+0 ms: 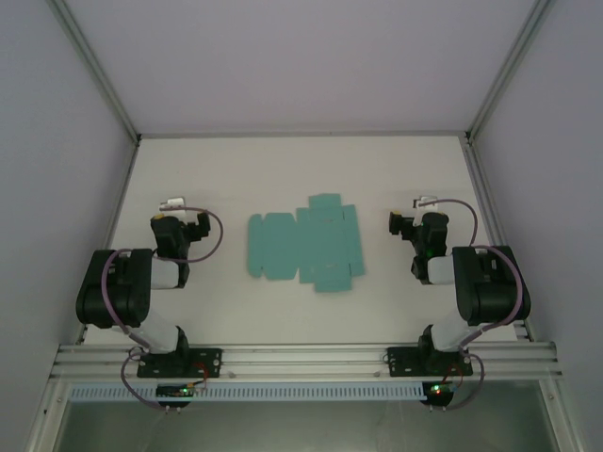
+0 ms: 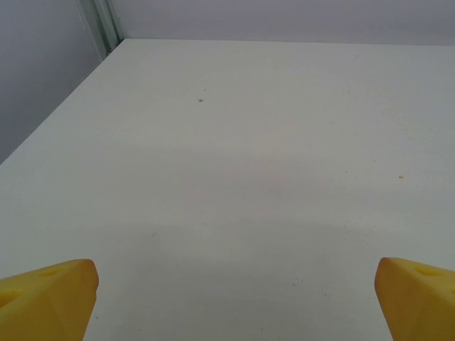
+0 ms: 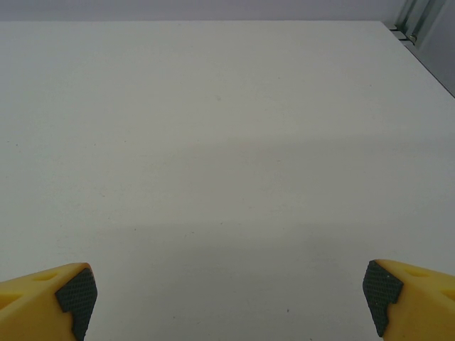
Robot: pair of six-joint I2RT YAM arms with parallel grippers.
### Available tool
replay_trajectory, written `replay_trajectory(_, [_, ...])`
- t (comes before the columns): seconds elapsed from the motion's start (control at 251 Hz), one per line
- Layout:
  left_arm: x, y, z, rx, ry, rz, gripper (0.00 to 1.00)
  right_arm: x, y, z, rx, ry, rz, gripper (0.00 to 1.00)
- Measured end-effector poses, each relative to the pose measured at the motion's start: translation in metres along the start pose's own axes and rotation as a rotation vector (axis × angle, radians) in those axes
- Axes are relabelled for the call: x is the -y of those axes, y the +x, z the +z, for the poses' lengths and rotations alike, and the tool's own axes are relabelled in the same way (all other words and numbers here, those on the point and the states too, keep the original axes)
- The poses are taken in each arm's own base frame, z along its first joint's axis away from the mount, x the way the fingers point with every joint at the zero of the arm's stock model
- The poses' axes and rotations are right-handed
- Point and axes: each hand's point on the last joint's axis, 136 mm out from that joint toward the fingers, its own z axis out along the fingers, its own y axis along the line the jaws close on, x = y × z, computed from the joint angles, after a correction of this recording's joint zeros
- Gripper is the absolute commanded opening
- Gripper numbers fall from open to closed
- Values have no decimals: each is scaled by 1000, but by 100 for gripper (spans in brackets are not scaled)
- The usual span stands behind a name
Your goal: Assemble paper box
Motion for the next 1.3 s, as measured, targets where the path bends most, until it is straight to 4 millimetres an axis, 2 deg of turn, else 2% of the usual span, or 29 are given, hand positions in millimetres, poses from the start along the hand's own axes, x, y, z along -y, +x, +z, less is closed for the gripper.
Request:
replay_trajectory(0.267, [0,2,-2,-35,1,8,100,1,1,-2,-14,3,-1,99])
replay_trajectory(0.331, [0,-11,-6,-43,1,9,99,1,-4,-5,-25,11,-5,99])
replay_trajectory(0.415, [1,-45,-15,-4,8,-26,100,-4,-25,-12,-18,11,-18,99])
replay_trajectory(0.511, [10,-87,-29,29,56,-102,99,-19,-63,-24,1,-8,-9,96])
replay_trajectory(0.563, [21,-101,-37,25,100,-146,100,-32,-83,-32,4,-36,13,94])
replay_trajectory(0.619, [37,-104,-44,-4,164,-188,100,-48,-97,-42,-12,-78,48,90])
replay_trajectory(0.67, [55,-94,-50,-62,230,-221,100,-67,-100,-50,-45,-129,77,85])
replay_trajectory(0.722, [74,-76,-56,-148,291,-246,100,-88,-93,-57,-94,-195,92,81])
replay_trajectory(0.846, [116,-31,-72,-346,416,-276,100,-144,-54,-75,-250,-355,102,72])
replay_trajectory(0.93, [139,-7,-82,-456,485,-283,100,-172,-30,-79,-336,-431,94,69])
replay_trajectory(0.998, [149,11,-86,-531,515,-284,100,-183,-9,-76,-403,-451,93,68])
replay_trajectory(1.189, [166,57,-92,-715,565,-291,97,-192,51,-60,-579,-436,99,62])
replay_trajectory(1.261, [175,71,-96,-770,593,-288,95,-193,66,-56,-620,-428,99,61])
replay_trajectory(1.301, [180,78,-99,-795,609,-287,94,-194,66,-53,-611,-432,105,61])
